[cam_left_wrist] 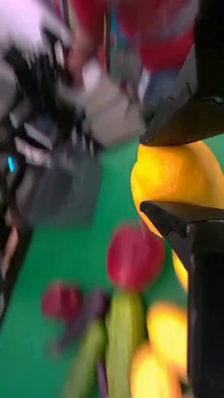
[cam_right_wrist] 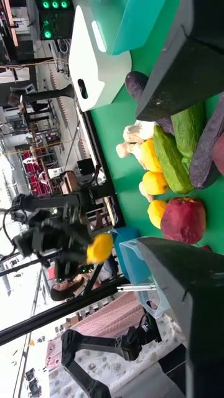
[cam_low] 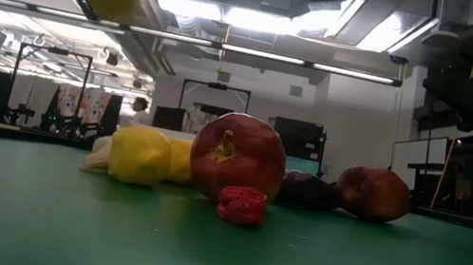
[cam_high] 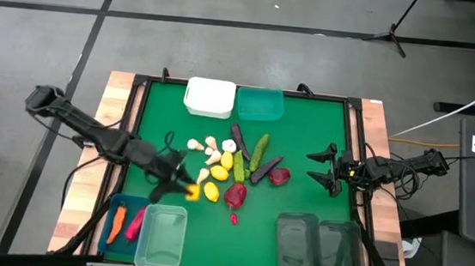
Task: Sort produce into baskets
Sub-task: Put the lemon into the transparent bin
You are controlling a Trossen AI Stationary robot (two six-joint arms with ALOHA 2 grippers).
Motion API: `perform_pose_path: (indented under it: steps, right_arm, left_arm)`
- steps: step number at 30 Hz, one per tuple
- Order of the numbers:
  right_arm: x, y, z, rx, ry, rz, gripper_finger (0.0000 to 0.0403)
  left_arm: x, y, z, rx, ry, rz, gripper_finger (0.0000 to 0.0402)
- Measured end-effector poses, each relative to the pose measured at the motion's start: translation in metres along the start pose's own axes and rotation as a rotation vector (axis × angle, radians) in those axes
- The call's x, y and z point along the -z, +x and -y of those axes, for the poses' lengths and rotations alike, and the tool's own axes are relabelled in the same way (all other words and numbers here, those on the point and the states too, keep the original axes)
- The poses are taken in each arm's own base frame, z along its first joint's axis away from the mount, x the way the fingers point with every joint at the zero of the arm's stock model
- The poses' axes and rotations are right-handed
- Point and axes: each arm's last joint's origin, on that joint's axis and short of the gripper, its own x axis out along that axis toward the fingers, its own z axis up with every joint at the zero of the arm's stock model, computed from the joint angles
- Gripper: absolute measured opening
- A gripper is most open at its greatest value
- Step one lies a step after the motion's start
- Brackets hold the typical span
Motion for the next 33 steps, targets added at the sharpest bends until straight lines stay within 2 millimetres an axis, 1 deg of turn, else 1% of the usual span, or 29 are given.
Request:
perform_pose_path:
  steps: [4,10,14,19,22,27,30,33]
  right_arm:
    - [0.000,0.000,0.000,0.000,0.000,0.000,0.0321]
    - [0.000,0.000,0.000,0.000,0.000,0.000,0.0321]
    - [0.000,0.000,0.000,0.000,0.000,0.000,0.0321]
    - [0.000,0.000,0.000,0.001,0.000,0.001,0.0321]
    - [0.000,0.000,0.000,0.001,0.000,0.001,0.0321]
    - [0.000,0.000,0.000,0.001,0.000,0.001,0.0321]
    - [0.000,0.000,0.000,0.002,0.000,0.001,0.0321]
    - [0.000,0.000,0.000,0.002,0.000,0.001,0.0321]
  left_arm:
    - [0.010,-0.002,0.028,0.081,-0.053,0.004,0.0129]
    - [0.035,-0.002,0.055,0.116,-0.140,-0.074,0.0129]
    - [0.050,-0.002,0.066,0.105,-0.250,-0.141,0.0129]
    - [0.066,-0.006,0.067,0.032,-0.371,-0.265,0.0129]
    - [0.067,-0.010,0.068,-0.043,-0.372,-0.338,0.0129]
    - [0.056,-0.013,0.076,-0.170,-0.327,-0.429,0.0129]
    - [0.048,-0.008,0.084,-0.204,-0.285,-0.442,0.0129]
    - [0.047,0.002,0.091,-0.236,-0.261,-0.467,0.0129]
